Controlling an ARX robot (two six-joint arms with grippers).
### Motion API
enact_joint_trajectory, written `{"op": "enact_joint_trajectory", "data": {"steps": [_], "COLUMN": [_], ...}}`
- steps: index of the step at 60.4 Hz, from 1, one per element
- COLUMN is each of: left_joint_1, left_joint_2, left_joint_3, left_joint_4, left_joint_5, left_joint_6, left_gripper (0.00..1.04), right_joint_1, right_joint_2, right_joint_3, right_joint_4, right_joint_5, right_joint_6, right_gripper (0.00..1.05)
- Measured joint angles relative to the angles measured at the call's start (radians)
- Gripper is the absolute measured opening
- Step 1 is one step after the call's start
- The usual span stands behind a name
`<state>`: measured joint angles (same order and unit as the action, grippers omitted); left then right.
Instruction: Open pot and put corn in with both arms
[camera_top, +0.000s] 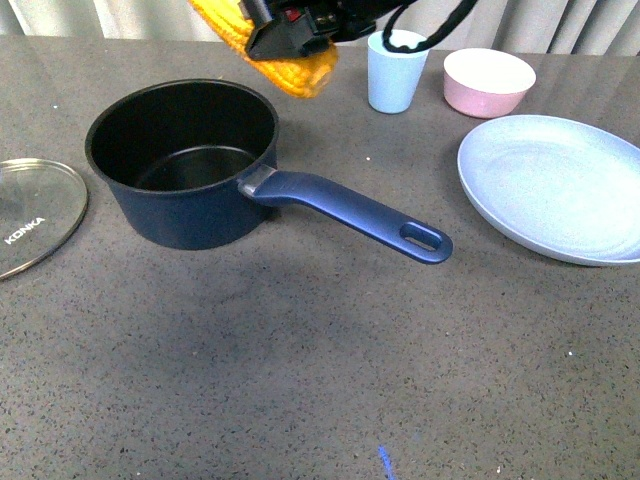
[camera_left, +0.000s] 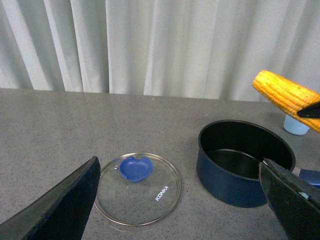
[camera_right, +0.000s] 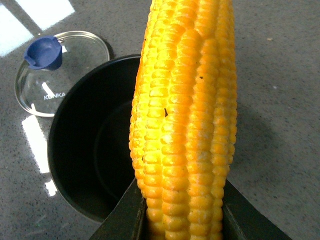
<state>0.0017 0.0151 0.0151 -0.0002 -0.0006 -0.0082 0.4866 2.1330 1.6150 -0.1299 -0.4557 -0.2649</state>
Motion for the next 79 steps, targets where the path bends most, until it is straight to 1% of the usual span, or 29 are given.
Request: {"op": "enact_joint_trajectory", "data": {"steps": [18, 34, 37, 39, 43, 47, 51, 53, 61, 63, 69, 79], "left_joint_1": [0.0, 0.0, 0.0, 0.0, 0.0, 0.0, 0.0, 0.0, 0.0, 0.0, 0.0, 0.0], "left_joint_2": [0.0, 0.0, 0.0, 0.0, 0.0, 0.0, 0.0, 0.0, 0.0, 0.0, 0.0, 0.0], "left_joint_3": [0.0, 0.0, 0.0, 0.0, 0.0, 0.0, 0.0, 0.0, 0.0, 0.0, 0.0, 0.0], "left_joint_4": [0.0, 0.0, 0.0, 0.0, 0.0, 0.0, 0.0, 0.0, 0.0, 0.0, 0.0, 0.0], "left_joint_5": [0.0, 0.0, 0.0, 0.0, 0.0, 0.0, 0.0, 0.0, 0.0, 0.0, 0.0, 0.0], "left_joint_6": [0.0, 0.0, 0.0, 0.0, 0.0, 0.0, 0.0, 0.0, 0.0, 0.0, 0.0, 0.0], "left_gripper": [0.96, 0.96, 0.96, 0.96, 0.96, 0.96, 0.96, 0.96, 0.96, 0.96, 0.96, 0.96], "right_joint_1": [0.063, 0.091, 0.094, 0.095, 0.096, 0.095, 0.094, 0.093, 0.086, 0.082, 0.066, 0.012], "right_joint_2": [0.139, 0.195, 0.198, 0.199, 0.2, 0.2, 0.2, 0.198, 0.193, 0.187, 0.153, 0.019], "right_joint_3": [0.187, 0.248, 0.248, 0.248, 0.246, 0.237, 0.219, 0.203, 0.144, 0.126, 0.077, -0.046], "right_joint_4": [-0.08, -0.106, -0.106, -0.106, -0.1, -0.082, -0.063, -0.053, -0.019, -0.007, 0.035, 0.158], "right_joint_5": [0.022, 0.044, 0.047, 0.051, 0.066, 0.074, 0.079, 0.079, 0.085, 0.085, 0.076, 0.049], "right_joint_6": [0.007, 0.006, 0.006, 0.006, 0.006, 0.007, 0.007, 0.007, 0.014, 0.023, 0.047, 0.117], "right_gripper": [0.23, 0.23, 0.33, 0.37, 0.49, 0.58, 0.69, 0.76, 0.96, 0.97, 0.96, 0.96]}}
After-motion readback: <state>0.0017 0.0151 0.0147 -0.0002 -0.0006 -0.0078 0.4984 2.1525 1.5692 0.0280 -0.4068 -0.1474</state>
